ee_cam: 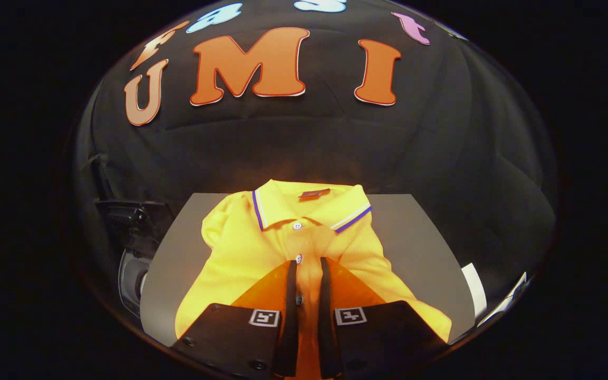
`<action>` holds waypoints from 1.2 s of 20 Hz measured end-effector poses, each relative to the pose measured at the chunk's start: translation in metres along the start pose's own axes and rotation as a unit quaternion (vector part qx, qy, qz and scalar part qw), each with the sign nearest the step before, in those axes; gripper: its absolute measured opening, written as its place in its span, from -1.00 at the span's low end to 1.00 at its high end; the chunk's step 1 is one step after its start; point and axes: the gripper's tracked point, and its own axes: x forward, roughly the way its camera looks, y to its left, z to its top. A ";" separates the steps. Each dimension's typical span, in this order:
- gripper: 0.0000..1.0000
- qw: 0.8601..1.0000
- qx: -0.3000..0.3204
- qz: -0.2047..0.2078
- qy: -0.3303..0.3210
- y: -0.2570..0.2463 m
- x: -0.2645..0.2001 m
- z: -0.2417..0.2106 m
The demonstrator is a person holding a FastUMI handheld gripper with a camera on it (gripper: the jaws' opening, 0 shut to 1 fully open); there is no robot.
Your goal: Put the clothes into the washing machine and then close the washing machine lid.
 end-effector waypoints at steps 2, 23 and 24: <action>-0.60 1.000 0.004 -0.003 -0.012 0.001 -0.007 0.001; -0.82 0.948 0.094 0.125 -0.276 0.070 -0.215 0.070; -0.82 0.945 0.099 0.131 -0.281 0.074 -0.225 0.072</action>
